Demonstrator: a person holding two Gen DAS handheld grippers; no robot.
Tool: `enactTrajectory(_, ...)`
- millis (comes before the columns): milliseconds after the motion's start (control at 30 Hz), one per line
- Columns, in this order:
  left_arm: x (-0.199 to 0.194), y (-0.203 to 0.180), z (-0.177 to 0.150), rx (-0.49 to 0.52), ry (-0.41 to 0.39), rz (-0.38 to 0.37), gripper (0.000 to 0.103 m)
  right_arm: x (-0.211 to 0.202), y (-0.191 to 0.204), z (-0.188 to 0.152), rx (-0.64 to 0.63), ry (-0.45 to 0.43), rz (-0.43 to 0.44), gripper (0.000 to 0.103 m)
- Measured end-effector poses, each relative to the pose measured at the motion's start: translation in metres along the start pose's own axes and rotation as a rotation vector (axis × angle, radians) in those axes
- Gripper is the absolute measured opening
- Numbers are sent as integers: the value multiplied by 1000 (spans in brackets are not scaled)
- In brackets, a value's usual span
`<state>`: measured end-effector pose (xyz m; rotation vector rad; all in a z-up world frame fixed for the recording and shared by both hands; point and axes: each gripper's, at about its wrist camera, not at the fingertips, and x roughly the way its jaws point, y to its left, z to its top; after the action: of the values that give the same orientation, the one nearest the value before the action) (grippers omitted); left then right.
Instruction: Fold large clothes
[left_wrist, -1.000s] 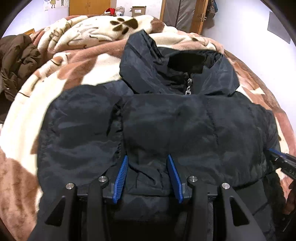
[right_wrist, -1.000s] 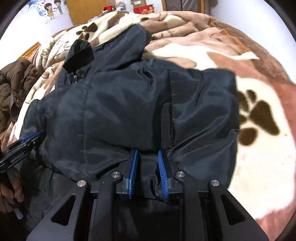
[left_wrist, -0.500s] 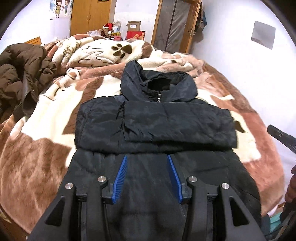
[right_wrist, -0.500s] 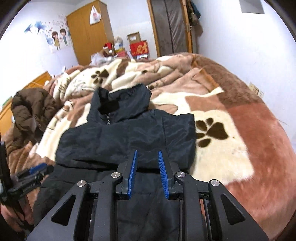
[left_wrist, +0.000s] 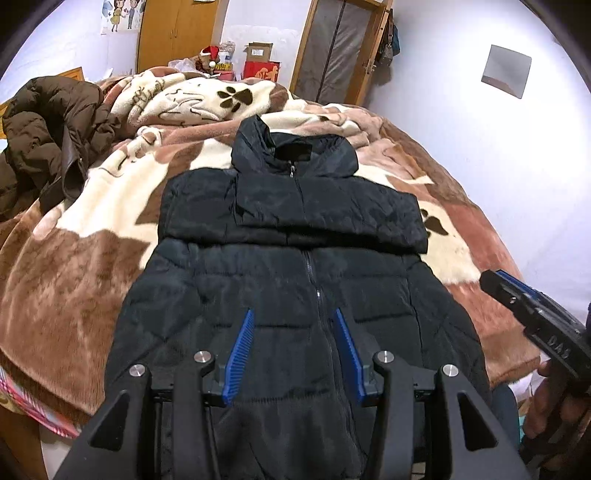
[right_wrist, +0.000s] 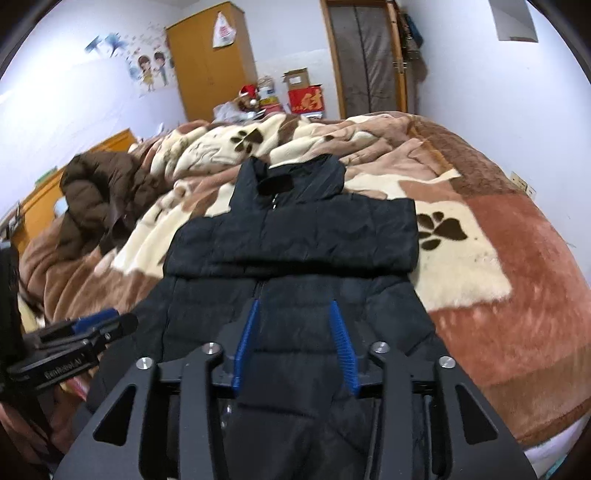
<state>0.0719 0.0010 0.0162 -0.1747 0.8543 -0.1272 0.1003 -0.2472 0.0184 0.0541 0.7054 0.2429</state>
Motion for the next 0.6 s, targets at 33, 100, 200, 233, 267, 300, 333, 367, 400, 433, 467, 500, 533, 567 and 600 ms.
enactTrajectory(33, -1, 0, -2, 0, 3, 4, 49, 0, 1, -3, -9, -1, -11, 42)
enactTrajectory(100, -1, 0, -4, 2, 10, 12, 50, 1, 2, -6, -13, -16, -34, 42)
enactTrajectory(200, 1, -3, -2, -1, 17, 22, 50, 5, 2, -2, -4, -27, -66, 42)
enactTrajectory(233, 1, -3, 0, 1, 13, 24, 50, 7, 3, 1, -6, -27, -67, 42)
enactTrajectory(267, 0, -4, 3, 5, 6, 27, 50, 7, 5, 3, -15, -30, -68, 42)
enactTrajectory(300, 0, -4, 7, 9, 1, 31, 50, 8, 6, 7, -27, -38, -73, 42)
enactTrajectory(333, 0, -5, 10, 12, -2, 34, 50, 8, 7, 11, -35, -44, -77, 42)
enactTrajectory(367, 0, -5, 14, 14, -5, 34, 50, 10, 6, 16, -38, -47, -72, 42)
enactTrajectory(400, 0, -5, 19, 17, -11, 35, 50, 10, 6, 21, -42, -52, -74, 42)
enactTrajectory(433, 0, -5, 24, 21, -16, 39, 50, 12, 7, 28, -52, -60, -79, 42)
enactTrajectory(467, 1, -5, 29, 25, -22, 44, 50, 13, 6, 34, -57, -66, -76, 42)
enactTrajectory(500, 1, -4, 34, 27, -30, 45, 51, 14, 6, 41, -55, -72, -68, 42)
enactTrajectory(533, 2, -3, 40, 28, -36, 44, 52, 17, 4, 51, -54, -74, -61, 42)
enactTrajectory(567, 4, -2, 46, 27, -41, 44, 53, 19, 4, 58, -60, -76, -58, 42)
enactTrajectory(600, 5, -1, 52, 28, -45, 48, 53, 21, 4, 66, -68, -79, -51, 42)
